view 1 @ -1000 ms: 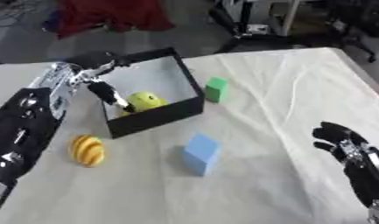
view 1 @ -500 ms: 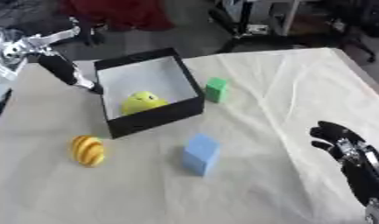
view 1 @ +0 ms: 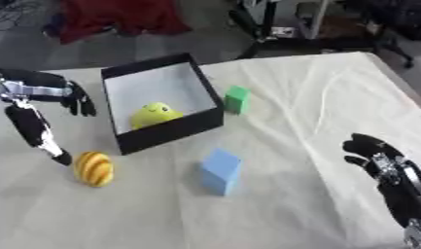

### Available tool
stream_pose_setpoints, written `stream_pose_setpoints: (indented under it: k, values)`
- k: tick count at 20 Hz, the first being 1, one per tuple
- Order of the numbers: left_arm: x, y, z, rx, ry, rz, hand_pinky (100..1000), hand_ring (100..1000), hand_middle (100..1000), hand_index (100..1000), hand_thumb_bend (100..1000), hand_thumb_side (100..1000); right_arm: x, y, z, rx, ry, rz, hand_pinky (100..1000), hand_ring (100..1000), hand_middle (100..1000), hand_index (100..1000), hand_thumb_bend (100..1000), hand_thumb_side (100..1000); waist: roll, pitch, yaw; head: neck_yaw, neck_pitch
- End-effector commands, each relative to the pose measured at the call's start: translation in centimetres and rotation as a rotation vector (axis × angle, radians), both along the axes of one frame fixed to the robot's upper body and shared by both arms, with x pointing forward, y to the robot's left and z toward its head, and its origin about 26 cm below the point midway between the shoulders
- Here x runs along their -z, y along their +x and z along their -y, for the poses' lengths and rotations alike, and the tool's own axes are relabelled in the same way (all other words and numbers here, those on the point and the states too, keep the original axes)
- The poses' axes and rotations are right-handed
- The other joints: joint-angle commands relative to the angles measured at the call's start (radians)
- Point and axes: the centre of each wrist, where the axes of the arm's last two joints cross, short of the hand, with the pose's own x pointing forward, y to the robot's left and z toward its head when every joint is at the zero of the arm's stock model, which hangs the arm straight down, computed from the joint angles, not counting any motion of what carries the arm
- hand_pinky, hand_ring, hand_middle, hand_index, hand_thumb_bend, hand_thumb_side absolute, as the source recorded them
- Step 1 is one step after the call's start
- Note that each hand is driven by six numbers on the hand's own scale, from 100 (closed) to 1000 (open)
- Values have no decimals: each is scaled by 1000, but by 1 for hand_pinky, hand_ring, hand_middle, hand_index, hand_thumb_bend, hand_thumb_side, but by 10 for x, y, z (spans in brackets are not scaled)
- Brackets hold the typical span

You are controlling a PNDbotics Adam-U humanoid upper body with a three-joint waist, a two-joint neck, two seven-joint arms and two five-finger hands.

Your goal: Pick up objects on the table and place them in the box.

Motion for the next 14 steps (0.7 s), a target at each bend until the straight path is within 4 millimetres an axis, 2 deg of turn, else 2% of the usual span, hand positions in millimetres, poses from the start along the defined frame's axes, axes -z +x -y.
stream_pose_setpoints:
  k: [1, 8, 14]
  values:
    - [8, 3, -2, 0, 34, -13, 773, 703, 687, 811, 726, 319, -7, 2, 5, 0, -22, 21, 832, 844, 729, 824, 100, 741, 13, -21, -2, -2, -2]
    - [45, 8, -5, -15, 44, -46, 760, 686, 670, 801, 675, 299, -7, 3, 4, -1, -22, 21, 832, 844, 729, 824, 100, 740, 11, -20, -3, -8, -2]
    - [62, 10, -12, -38, 40, -35, 737, 646, 630, 781, 641, 269, -7, 3, 4, -4, -21, 23, 832, 844, 729, 824, 100, 739, 9, -19, 0, -11, -2]
